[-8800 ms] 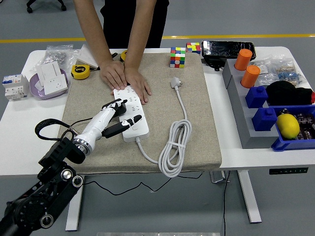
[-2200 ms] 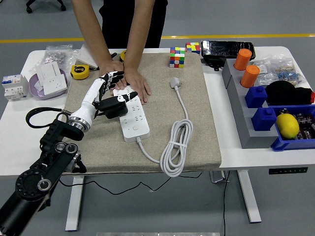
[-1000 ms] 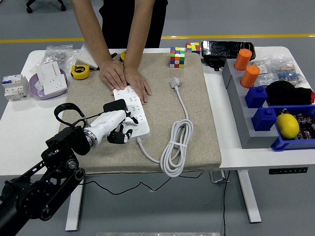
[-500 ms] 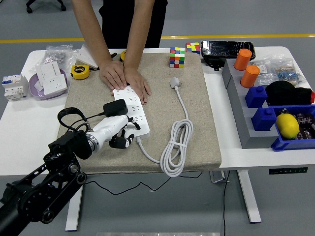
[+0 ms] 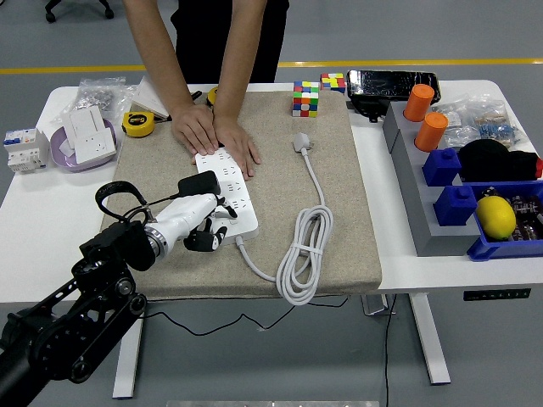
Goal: Pick up the plug,place it near the board,insert it into the board,press the button
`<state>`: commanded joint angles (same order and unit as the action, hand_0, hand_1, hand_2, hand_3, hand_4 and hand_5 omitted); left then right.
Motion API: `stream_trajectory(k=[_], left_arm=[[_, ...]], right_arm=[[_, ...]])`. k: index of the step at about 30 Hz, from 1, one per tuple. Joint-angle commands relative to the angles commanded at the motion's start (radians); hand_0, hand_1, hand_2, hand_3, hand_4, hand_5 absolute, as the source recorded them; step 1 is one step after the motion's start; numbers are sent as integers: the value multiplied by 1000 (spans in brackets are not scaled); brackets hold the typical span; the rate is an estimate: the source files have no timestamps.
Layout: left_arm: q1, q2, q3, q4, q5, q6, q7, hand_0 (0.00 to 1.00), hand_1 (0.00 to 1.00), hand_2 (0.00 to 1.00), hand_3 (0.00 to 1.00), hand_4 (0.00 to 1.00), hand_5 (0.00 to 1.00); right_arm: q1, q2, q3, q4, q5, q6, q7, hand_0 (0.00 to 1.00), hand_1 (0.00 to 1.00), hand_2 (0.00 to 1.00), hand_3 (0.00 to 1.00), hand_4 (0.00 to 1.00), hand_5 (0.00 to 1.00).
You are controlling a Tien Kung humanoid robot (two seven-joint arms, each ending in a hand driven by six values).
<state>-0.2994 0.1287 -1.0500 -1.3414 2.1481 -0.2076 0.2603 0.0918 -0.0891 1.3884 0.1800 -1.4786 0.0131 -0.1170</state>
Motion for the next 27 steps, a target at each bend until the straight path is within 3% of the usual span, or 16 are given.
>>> stream_trajectory(k=[11, 27], left_arm=[[4, 8, 17, -14, -8, -30, 15, 173, 24, 150, 658, 501, 2], [8, 0, 19, -30, 1, -20, 9, 173, 24, 149, 660, 501, 2]], right_arm=[[1, 0, 0, 0, 2, -1, 1, 819, 745, 741, 757, 998, 798], [-3, 0, -3, 0, -2, 1, 0, 819, 745, 740, 757, 998, 798]])
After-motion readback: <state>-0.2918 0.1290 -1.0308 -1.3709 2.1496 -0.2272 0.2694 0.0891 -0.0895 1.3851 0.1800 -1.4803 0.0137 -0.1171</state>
